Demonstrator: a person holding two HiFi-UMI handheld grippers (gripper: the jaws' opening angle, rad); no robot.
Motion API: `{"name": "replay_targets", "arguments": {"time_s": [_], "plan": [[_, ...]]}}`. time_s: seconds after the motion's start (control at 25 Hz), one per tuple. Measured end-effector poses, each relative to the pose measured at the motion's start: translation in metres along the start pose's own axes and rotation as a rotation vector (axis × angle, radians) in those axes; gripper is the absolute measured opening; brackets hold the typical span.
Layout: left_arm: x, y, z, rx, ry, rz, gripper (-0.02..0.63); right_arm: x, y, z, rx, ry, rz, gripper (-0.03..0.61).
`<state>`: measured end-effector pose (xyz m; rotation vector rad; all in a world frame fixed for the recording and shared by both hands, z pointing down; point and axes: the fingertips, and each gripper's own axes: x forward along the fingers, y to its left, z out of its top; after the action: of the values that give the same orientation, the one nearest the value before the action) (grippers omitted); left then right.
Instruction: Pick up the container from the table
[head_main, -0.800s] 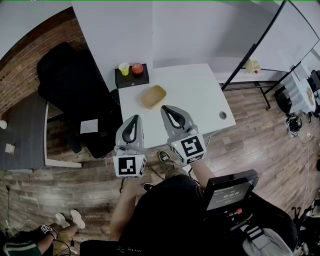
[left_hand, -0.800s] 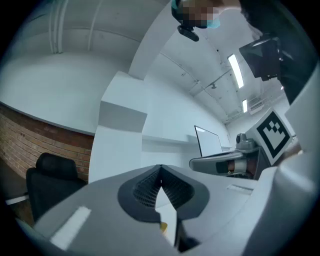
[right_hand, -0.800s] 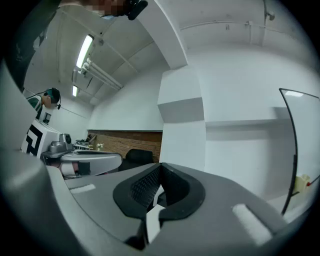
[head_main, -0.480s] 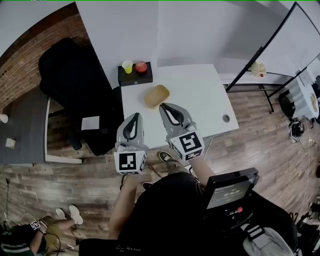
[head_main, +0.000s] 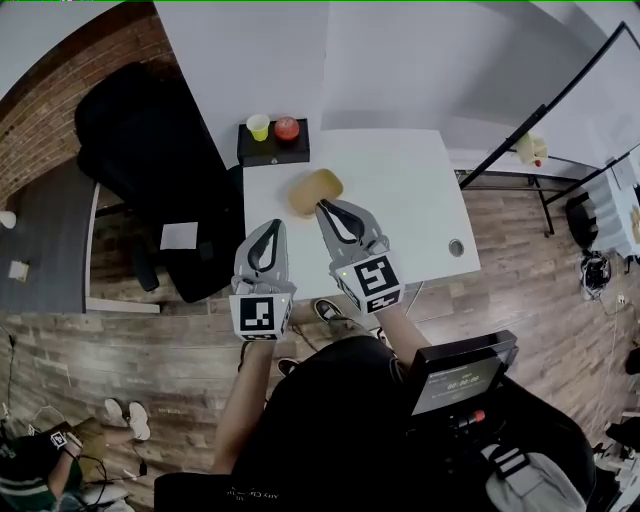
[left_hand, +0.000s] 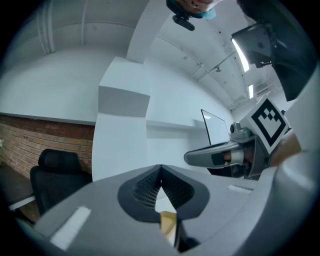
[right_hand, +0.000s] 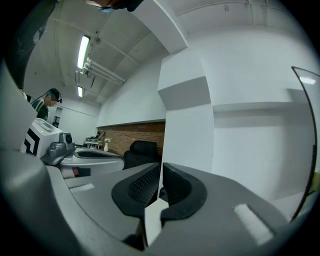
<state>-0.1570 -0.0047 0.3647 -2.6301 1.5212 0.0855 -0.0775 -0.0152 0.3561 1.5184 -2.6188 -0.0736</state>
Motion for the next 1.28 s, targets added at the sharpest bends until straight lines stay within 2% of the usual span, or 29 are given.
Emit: {"name": "replay_targets", "arguments": {"time_s": [0.64,1.12,1.28], "plan": [[0.061,-0.007,-0.034,-0.017,0.076,0.021,0.002,0.035,-0.054,-0.039,0.055,0.089,0.041,0.038],[0.087,0.003,-0.071,-0.025,0.156,0.059,0.002,0.06,-0.079,-0.071,0.077,0.156,0.079,0.041],[0.097,0.009,-0.087,-0.051,0.189,0.087,0.002,0.069,-0.093,-0.086,0.083,0.159,0.081,0.043]]}}
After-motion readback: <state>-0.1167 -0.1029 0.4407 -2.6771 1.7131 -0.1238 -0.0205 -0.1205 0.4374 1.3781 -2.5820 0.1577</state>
